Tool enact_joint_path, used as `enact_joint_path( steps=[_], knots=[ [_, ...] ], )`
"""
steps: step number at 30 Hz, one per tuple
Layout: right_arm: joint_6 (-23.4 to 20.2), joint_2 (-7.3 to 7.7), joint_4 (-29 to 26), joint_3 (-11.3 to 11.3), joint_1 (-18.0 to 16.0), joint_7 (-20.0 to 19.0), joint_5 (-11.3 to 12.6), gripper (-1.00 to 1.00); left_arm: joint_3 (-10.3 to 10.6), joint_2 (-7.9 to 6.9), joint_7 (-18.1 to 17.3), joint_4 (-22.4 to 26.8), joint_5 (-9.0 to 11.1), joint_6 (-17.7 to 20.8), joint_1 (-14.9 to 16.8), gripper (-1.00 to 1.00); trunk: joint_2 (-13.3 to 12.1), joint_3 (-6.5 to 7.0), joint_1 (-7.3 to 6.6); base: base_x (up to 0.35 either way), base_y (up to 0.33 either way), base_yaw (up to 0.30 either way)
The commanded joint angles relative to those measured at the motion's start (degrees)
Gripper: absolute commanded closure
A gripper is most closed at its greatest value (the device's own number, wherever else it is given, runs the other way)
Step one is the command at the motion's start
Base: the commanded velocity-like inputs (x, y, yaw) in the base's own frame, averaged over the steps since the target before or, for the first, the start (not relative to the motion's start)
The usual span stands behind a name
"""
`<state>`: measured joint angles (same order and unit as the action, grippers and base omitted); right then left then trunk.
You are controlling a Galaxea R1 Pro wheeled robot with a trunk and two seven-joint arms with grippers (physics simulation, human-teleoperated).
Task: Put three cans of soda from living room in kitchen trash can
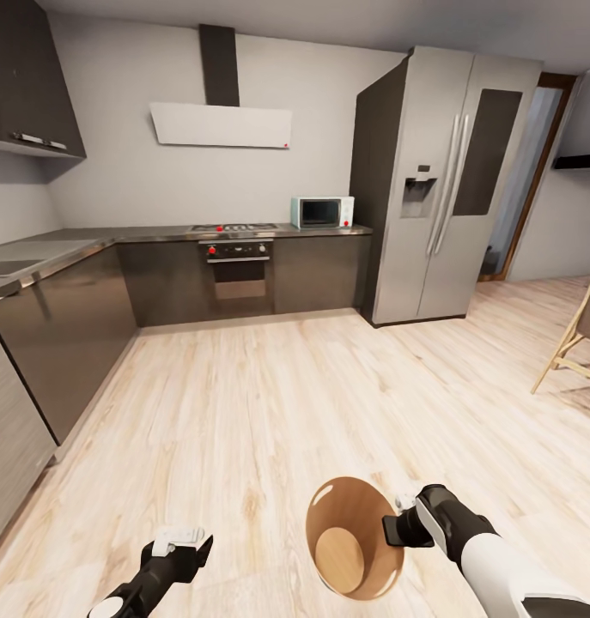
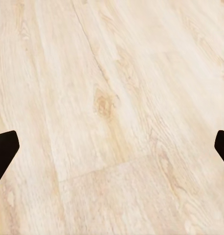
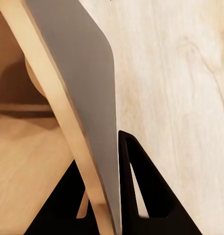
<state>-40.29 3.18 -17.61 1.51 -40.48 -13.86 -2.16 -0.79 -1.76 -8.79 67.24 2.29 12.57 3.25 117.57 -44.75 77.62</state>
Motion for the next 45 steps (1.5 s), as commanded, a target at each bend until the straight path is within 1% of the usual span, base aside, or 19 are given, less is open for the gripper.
enact_joint_path(
  steps=[1,7,17,30,42,45],
  knots=[
    [-0.1,0.00,0.0,0.2,0.0,-0.5,1.0,1.00,0.0,0.00,0.0,0.0,0.0,0.0,0.0,-1.00,0.0,0.01,0.00,0.000,0.000,-0.021],
    [-0.1,-0.01,0.0,0.3,0.0,-0.5,1.0,1.00,0.0,0.00,0.1,-0.1,0.0,0.0,0.0,-1.00,0.0,0.01,0.00,0.000,0.000,-0.052],
    [0.0,-0.05,-0.1,0.4,0.0,-0.5,1.0,1.00,0.0,0.00,0.0,0.0,0.0,0.0,0.0,-1.00,0.0,0.01,0.00,0.000,0.000,-0.196],
    [0.1,-0.10,0.0,0.3,0.0,-0.4,1.0,1.00,0.0,0.00,0.1,0.0,0.0,0.0,0.0,-1.00,0.0,0.01,0.00,0.000,0.000,-0.032],
    [0.2,-0.05,0.0,0.4,0.0,-0.5,1.0,1.00,0.0,0.00,0.1,-0.1,0.0,0.1,0.0,-1.00,0.0,0.02,0.00,0.000,-0.002,-0.217],
    [0.2,-0.05,0.0,0.4,0.0,-0.5,1.0,1.00,0.2,0.00,0.2,-0.1,-0.1,0.1,0.0,-1.00,0.0,0.07,0.00,0.000,-0.133,-0.248]
  ],
)
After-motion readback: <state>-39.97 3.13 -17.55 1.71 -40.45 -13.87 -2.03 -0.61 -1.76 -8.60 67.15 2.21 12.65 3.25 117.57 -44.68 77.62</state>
